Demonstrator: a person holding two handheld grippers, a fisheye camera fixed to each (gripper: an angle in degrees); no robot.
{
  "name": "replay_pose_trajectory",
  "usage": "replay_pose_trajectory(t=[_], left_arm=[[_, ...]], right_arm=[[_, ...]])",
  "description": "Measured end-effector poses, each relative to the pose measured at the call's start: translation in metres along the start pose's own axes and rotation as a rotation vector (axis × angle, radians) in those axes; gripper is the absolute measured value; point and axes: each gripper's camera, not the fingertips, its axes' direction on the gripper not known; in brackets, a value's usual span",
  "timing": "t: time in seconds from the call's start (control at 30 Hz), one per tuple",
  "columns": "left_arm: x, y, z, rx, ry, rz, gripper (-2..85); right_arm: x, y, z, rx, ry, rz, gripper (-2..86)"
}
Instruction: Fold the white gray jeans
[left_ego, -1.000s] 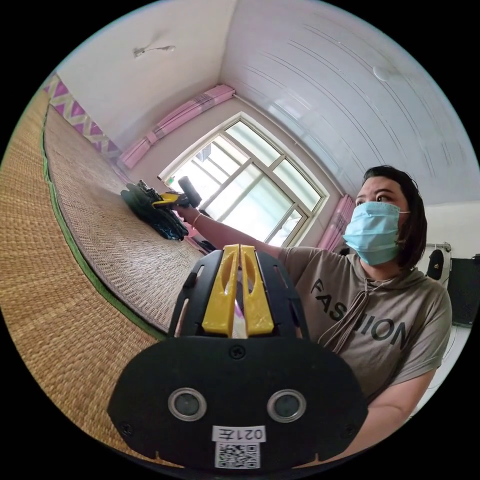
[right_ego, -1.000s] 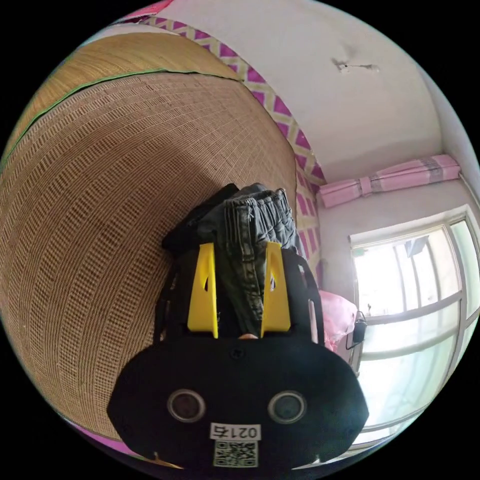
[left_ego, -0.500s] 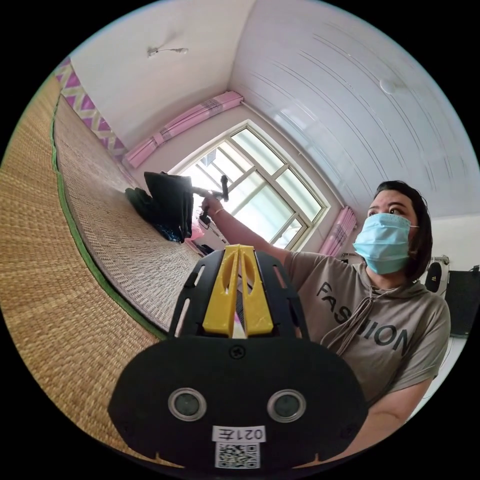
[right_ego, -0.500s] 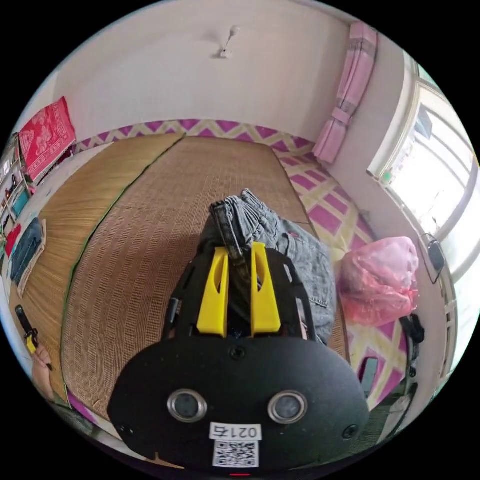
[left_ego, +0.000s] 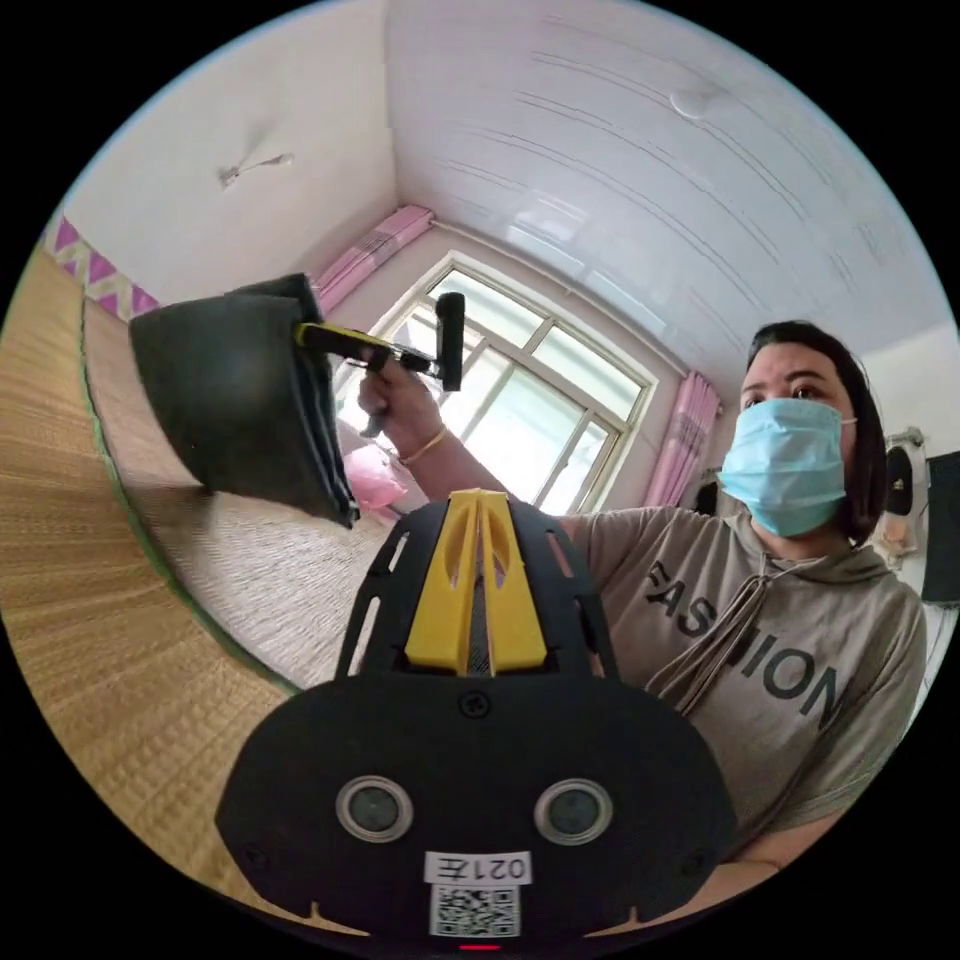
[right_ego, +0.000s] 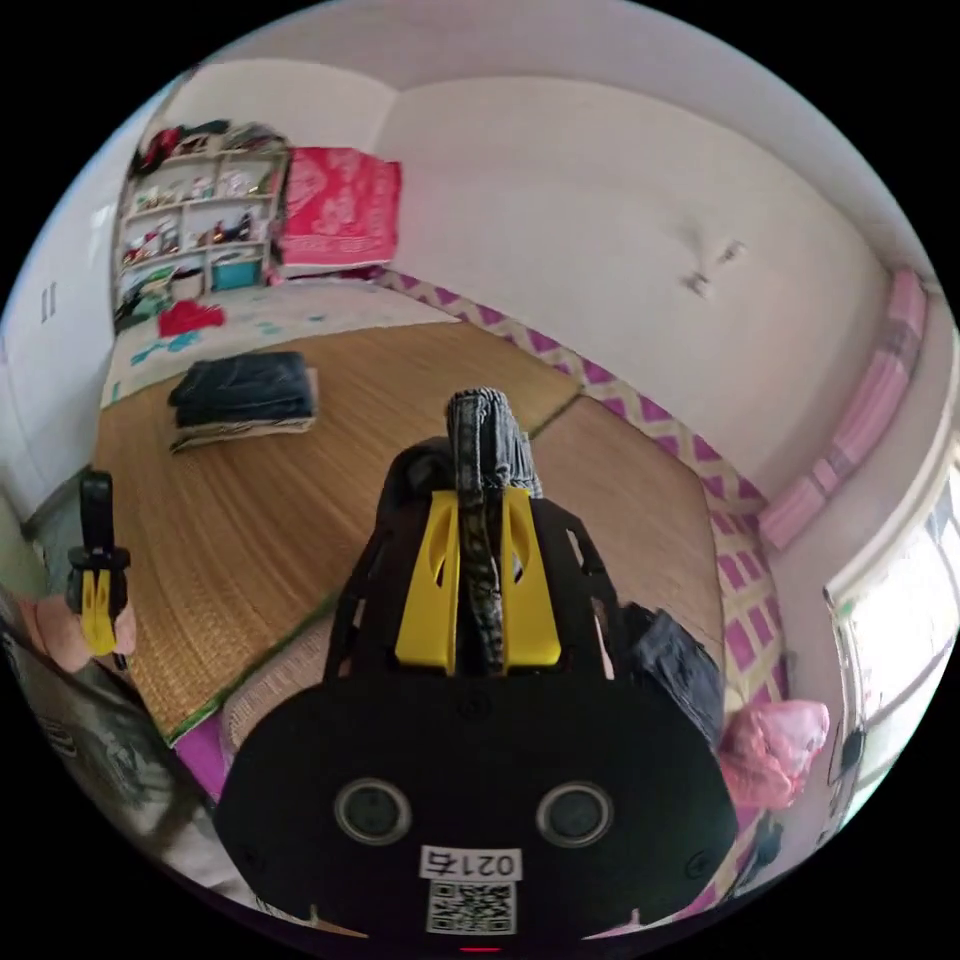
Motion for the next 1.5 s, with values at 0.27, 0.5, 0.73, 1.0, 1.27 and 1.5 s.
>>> replay_pose_trajectory(t=[0.27, 0.5, 0.73, 1.0, 1.27, 1.5], left_arm=[[0.037, 0.058, -0.079, -0.006, -0.173, -0.101, -0.9], [0.033, 0.075, -0.106, 0.11, -0.203, -0.131, -0.9], [0.019, 0.07, -0.075, 0.118, -0.187, -0.151, -0.9], [0.013, 0.051, -0.038, 0.092, -0.266, -0.16, -0.9], [-0.018, 0.003, 0.086, -0.032, -0.362, -0.091, -0.9], [-0.062, -0.034, 0.254, -0.264, -0.448, -0.049, -0.7]], right_arm=[[-0.24, 0.031, 0.123, -0.156, -0.221, -0.237, 7.9], [-0.237, 0.053, 0.086, -0.032, -0.28, -0.187, 11.4], [-0.289, 0.087, 0.17, -0.151, -0.21, -0.201, 9.7], [-0.07, 0.186, 0.091, 0.102, -0.443, 0.392, 4.4], [0.149, 0.44, 0.004, 0.164, -0.204, 0.846, 4.5], [0.177, 0.712, 0.099, -0.091, -0.235, 1.148, 5.3]])
